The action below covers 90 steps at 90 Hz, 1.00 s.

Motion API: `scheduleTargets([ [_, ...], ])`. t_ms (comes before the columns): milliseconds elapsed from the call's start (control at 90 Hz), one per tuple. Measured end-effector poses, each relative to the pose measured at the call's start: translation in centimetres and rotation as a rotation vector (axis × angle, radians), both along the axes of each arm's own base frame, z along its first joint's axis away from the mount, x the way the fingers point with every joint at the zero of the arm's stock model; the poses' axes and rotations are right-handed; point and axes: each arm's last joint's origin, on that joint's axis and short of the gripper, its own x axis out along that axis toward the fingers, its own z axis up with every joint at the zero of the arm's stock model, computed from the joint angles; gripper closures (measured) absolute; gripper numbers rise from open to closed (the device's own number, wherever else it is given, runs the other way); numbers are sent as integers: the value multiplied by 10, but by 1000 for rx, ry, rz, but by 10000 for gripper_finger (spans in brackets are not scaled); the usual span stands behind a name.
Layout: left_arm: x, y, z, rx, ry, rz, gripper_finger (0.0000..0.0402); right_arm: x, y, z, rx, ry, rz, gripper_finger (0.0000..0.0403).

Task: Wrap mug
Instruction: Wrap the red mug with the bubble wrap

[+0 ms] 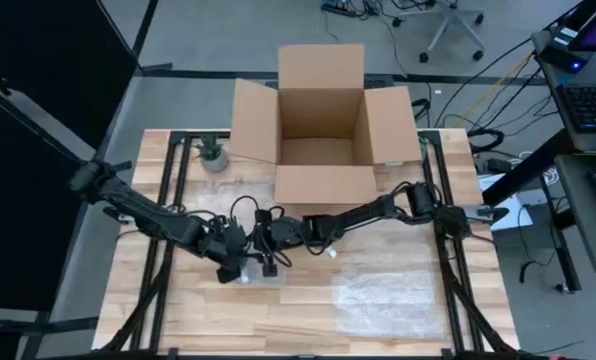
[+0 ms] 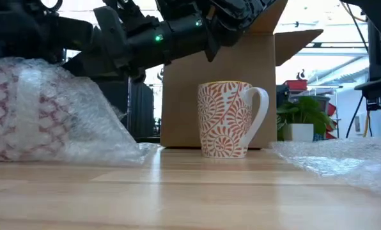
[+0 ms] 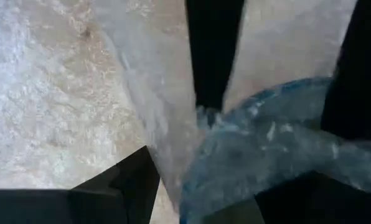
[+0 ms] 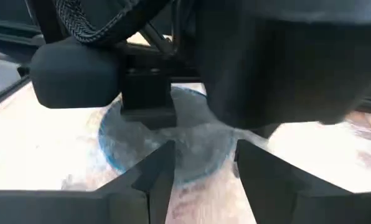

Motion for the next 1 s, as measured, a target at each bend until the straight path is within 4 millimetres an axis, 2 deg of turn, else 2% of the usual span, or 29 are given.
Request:
scheduleTargets([
  [311, -4, 2, 11, -13, -45, -20, 190, -3, 20, 14, 25, -73, 40, 245],
  [478, -4, 2, 16, -26, -84, -17, 190, -1, 22, 16, 30, -114, 28, 245],
  [667, -4, 2, 16, -27, -89, -17, 190, 3, 22, 6, 29, -139, 22, 245],
  [811, -3, 2, 16, -29, -97, -14, 190, 5, 21, -15, 30, -83, -5, 245],
  [1000, -3, 2, 17, -33, -93, -15, 190, 6, 19, -17, 16, -60, -18, 245],
])
